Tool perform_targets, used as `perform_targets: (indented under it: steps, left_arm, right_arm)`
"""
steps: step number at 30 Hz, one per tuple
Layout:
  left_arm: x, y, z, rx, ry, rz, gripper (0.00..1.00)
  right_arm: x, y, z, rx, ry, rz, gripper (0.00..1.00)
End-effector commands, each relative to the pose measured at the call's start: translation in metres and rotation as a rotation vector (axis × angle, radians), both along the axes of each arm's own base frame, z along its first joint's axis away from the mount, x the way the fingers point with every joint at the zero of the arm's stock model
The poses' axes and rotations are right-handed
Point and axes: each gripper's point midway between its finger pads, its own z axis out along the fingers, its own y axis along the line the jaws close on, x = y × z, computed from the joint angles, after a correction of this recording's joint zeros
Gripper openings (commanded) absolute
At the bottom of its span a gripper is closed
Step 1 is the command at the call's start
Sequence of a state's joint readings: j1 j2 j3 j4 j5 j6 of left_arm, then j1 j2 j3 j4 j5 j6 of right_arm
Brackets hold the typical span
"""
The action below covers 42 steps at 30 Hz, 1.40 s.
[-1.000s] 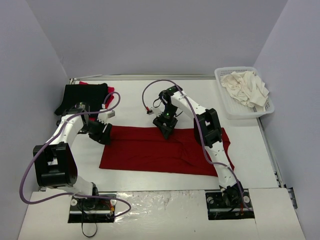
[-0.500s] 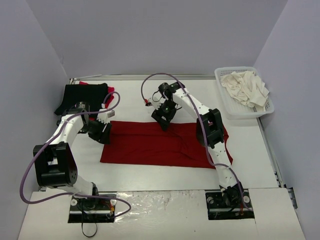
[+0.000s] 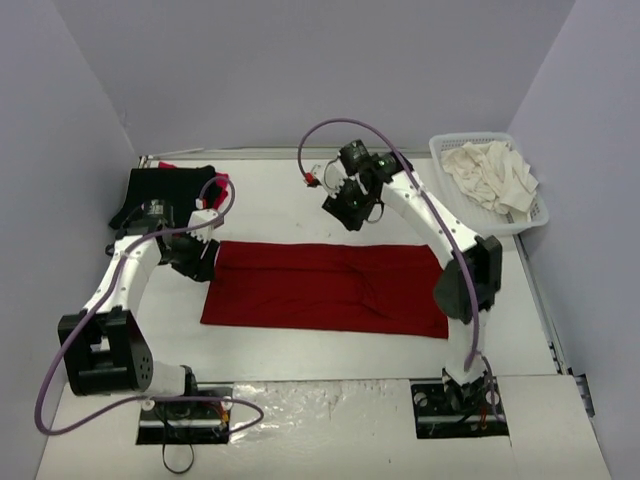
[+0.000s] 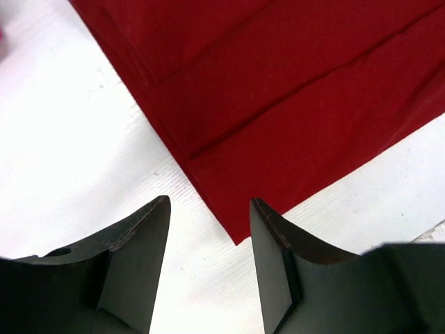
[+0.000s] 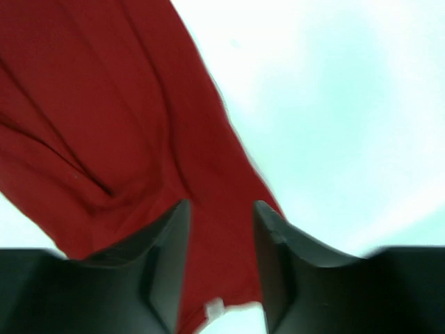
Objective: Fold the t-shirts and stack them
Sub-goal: Fold the other side of the tshirt into a rectangle
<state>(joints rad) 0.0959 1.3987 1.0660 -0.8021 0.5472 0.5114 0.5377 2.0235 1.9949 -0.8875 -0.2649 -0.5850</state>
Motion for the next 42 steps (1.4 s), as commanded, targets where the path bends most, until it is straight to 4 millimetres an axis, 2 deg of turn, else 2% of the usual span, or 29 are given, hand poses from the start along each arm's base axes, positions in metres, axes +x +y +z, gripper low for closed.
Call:
perform_targets:
  steps: [1,2,3,4,5,6,7,8,9,10,11,12,13,14,16,17,19,21,22,24,26,28,31,32,34,36,37,42]
  left_arm:
    - [0.005,0.005,0.021,0.016,-0.093,0.037,0.48]
    - [0.006,0.006,0.025,0.019,-0.114,0.05,0.48]
    - [0.012,0.008,0.029,0.026,-0.152,0.063,0.48]
    - [0.013,0.008,0.037,0.03,-0.192,0.07,0.48]
    - [0.018,0.007,0.043,0.027,-0.231,0.071,0.48]
    - [0.019,0.007,0.05,0.027,-0.264,0.076,0.48]
    - [0.021,0.006,0.054,0.019,-0.287,0.074,0.48]
    - [0.027,0.005,0.059,0.019,-0.326,0.074,0.49]
    - [0.031,0.004,0.063,0.018,-0.342,0.074,0.55]
    - [0.034,0.003,0.065,0.013,-0.352,0.069,0.56]
    - [0.037,0.001,0.067,0.005,-0.359,0.06,0.57]
    - [0.045,0.0,0.065,-0.005,-0.348,0.058,0.58]
    - [0.048,-0.006,0.066,-0.037,-0.343,0.036,0.58]
    - [0.053,-0.008,0.054,-0.053,-0.299,0.028,0.58]
    - [0.067,-0.014,0.06,-0.09,-0.29,0.016,0.58]
    - [0.069,-0.018,0.049,-0.129,-0.235,0.008,0.57]
    - [0.08,-0.023,0.054,-0.171,-0.226,0.007,0.57]
    - [0.087,-0.025,0.045,-0.191,-0.193,0.009,0.57]
    - [0.091,-0.026,0.046,-0.198,-0.197,0.006,0.57]
    - [0.095,-0.028,0.038,-0.213,-0.176,0.003,0.57]
    - [0.097,-0.028,0.03,-0.221,-0.147,0.004,0.57]
    - [0.096,-0.029,0.025,-0.225,-0.127,-0.01,0.57]
    - [0.097,-0.028,0.016,-0.215,-0.118,-0.013,0.56]
    - [0.098,-0.027,0.012,-0.213,-0.11,-0.005,0.56]
    - [0.099,-0.024,0.006,-0.197,-0.106,0.003,0.56]
    - [0.1,-0.022,-0.004,-0.19,-0.079,0.009,0.56]
    - [0.099,-0.021,-0.013,-0.187,-0.047,0.014,0.56]
    - [0.101,-0.021,-0.025,-0.183,-0.023,0.011,0.53]
  right_arm:
    - [0.006,-0.059,0.017,-0.188,-0.189,-0.183,0.32]
    - [0.0,-0.068,0.027,-0.187,-0.218,-0.202,0.15]
    - [-0.005,-0.076,0.025,-0.189,-0.213,-0.23,0.0]
    - [-0.01,-0.082,0.035,-0.159,-0.238,-0.255,0.0]
    - [-0.022,-0.095,0.017,-0.172,-0.189,-0.274,0.0]
    - [-0.026,-0.099,0.014,-0.148,-0.182,-0.289,0.0]
    - [-0.036,-0.1,0.023,-0.081,-0.183,-0.289,0.0]
    - [-0.049,-0.109,0.008,-0.072,-0.135,-0.295,0.0]
    - [-0.05,-0.125,0.007,-0.042,-0.128,-0.33,0.0]
    - [-0.056,-0.133,0.019,0.009,-0.152,-0.353,0.02]
    - [-0.069,-0.135,0.007,0.066,-0.1,-0.345,0.04]
    - [-0.068,-0.156,0.011,0.11,-0.101,-0.396,0.05]
    - [-0.073,-0.163,0.024,0.156,-0.136,-0.399,0.08]
    - [-0.08,-0.161,0.023,0.235,-0.107,-0.391,0.09]
    - [-0.084,-0.18,0.036,0.292,-0.144,-0.426,0.12]
    - [-0.089,-0.18,0.035,0.306,-0.137,-0.426,0.13]
    - [-0.094,-0.181,0.042,0.305,-0.156,-0.416,0.17]
    - [-0.1,-0.18,0.044,0.31,-0.151,-0.406,0.16]
    - [-0.102,-0.18,0.043,0.311,-0.15,-0.404,0.13]
    - [-0.108,-0.181,0.038,0.303,-0.143,-0.421,0.0]
    - [-0.111,-0.185,0.034,0.289,-0.133,-0.455,0.0]
    - [-0.109,-0.194,0.041,0.265,-0.16,-0.517,0.0]
    - [-0.116,-0.195,0.052,0.276,-0.165,-0.549,0.0]
    - [-0.116,-0.202,0.052,0.292,-0.166,-0.581,0.0]
    - [-0.121,-0.194,0.056,0.367,-0.153,-0.547,0.0]
    - [-0.122,-0.202,0.059,0.39,-0.171,-0.559,0.0]
    - [-0.123,-0.199,0.059,0.422,-0.164,-0.548,0.0]
    - [-0.121,-0.208,0.058,0.446,-0.16,-0.574,0.0]
